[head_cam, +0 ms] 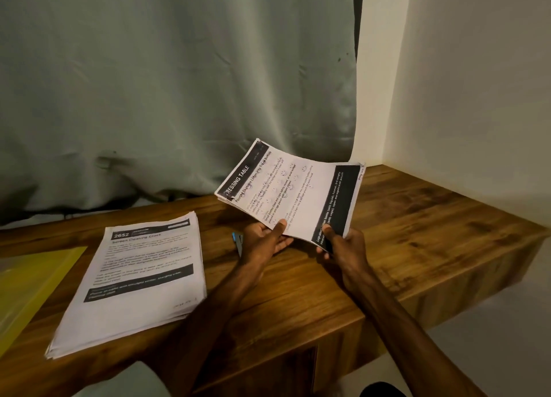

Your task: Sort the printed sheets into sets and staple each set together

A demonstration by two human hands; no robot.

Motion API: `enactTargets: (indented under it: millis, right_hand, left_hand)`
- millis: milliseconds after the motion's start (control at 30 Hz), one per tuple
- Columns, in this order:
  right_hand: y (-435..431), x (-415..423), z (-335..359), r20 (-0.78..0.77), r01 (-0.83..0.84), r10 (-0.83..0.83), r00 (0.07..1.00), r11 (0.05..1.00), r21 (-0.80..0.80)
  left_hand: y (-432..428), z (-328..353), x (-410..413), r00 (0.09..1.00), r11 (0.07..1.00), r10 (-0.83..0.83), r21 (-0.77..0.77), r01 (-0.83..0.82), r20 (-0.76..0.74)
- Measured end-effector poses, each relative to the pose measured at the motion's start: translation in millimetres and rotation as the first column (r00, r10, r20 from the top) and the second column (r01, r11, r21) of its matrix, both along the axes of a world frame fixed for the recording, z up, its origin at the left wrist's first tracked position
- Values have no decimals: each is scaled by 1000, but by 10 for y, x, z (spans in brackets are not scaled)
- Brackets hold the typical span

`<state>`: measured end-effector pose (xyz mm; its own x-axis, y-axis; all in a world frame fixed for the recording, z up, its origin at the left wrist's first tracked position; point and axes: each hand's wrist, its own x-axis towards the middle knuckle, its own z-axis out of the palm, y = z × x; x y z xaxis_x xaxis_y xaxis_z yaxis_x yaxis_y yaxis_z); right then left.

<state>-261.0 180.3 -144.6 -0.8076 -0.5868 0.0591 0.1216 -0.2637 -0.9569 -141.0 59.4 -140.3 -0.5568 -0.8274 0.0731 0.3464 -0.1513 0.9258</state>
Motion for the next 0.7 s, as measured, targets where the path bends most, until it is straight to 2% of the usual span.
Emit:
enactTargets:
  millis: [133, 333, 500, 600, 700]
  right_hand:
    - [-45, 62, 8, 0, 9, -9, 1000, 1000, -8]
    - [-3, 47, -12, 7, -26, 26, 1000, 1000, -2]
    - [38, -70, 44, 105, -78, 81, 991, 997, -27]
    - [112, -270, 157, 220, -90, 115, 969, 988, -122]
    - [219, -455, 288, 217, -161, 189, 958, 977, -140]
  left_hand:
    - [47, -28, -32, 999, 999, -32, -32, 32, 7]
    - [9, 44, 26, 999, 994, 16, -107, -11, 50]
    - [-90, 62, 71, 992, 979, 42, -203, -17, 117]
    - [-155, 73, 107, 988, 963, 62, -269, -22, 143]
    - [-180, 96, 165, 984, 940, 87, -339, -30, 155]
